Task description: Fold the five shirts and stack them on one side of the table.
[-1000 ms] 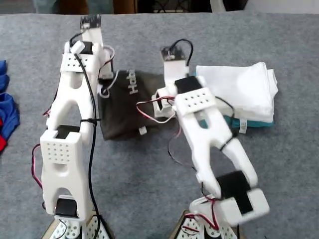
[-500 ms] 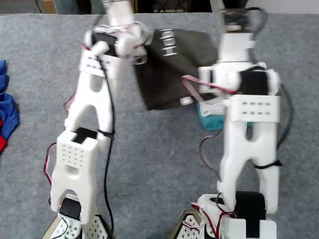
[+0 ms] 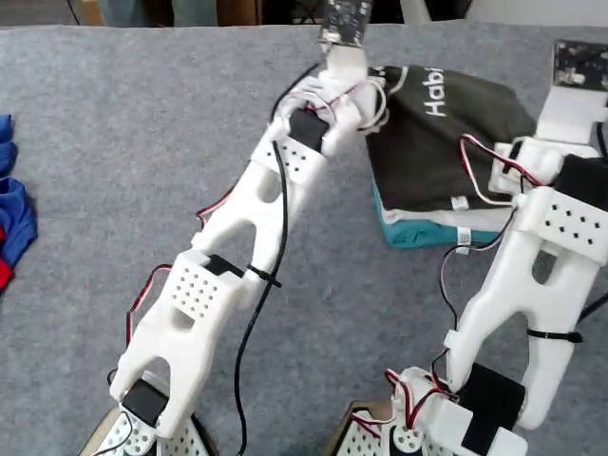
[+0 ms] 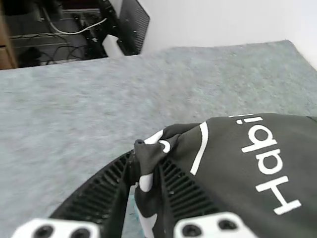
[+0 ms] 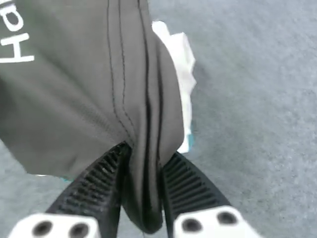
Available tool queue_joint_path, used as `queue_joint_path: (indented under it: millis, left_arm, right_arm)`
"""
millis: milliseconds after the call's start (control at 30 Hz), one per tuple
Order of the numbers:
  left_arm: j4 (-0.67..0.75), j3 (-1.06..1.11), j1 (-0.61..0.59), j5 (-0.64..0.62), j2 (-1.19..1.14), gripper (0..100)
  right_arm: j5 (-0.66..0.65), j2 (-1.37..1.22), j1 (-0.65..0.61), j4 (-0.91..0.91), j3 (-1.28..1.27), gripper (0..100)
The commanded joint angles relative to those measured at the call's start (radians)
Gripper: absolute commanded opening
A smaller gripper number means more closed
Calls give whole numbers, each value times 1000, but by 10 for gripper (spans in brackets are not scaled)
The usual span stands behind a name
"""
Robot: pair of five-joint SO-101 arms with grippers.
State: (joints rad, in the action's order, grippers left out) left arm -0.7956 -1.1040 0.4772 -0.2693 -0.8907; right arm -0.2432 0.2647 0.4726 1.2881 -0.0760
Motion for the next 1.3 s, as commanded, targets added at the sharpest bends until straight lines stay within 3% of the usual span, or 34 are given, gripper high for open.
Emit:
queue_joint_path:
  millis: [0,233,533,633,733,800,967,1067,1200,1267]
  left_arm:
    - [77,-16,8,-9,-11,29]
    - [52,-16,24,-15,-48,84]
    - [-83,-117,-1,-52,-57,134]
    - [-104,-140,-18,-52,-54,134]
    - [-127,-142,-50,-51,-46,133]
    - [-183,-170,-90,-51,-35,130]
    - [-466,-298,-246,17,34,134]
    - [-667,-351,-384,121,64,134]
    - [-941,-433,-621,293,104,134]
    - [-965,-455,-769,370,109,134]
  right_arm:
    - [-29,42,54,-61,-38,16]
    - [-32,42,75,-141,-105,39]
    - [-26,42,74,-155,-148,462]
    - [-23,42,71,-153,-143,532]
    - [-23,48,66,-147,-142,495]
    - [-21,50,49,-140,-142,409]
    - [-21,50,-11,-64,-88,10]
    - [-21,50,-61,-2,-54,77]
    - [-21,50,-169,92,-22,31]
    - [-21,50,-227,123,-15,15]
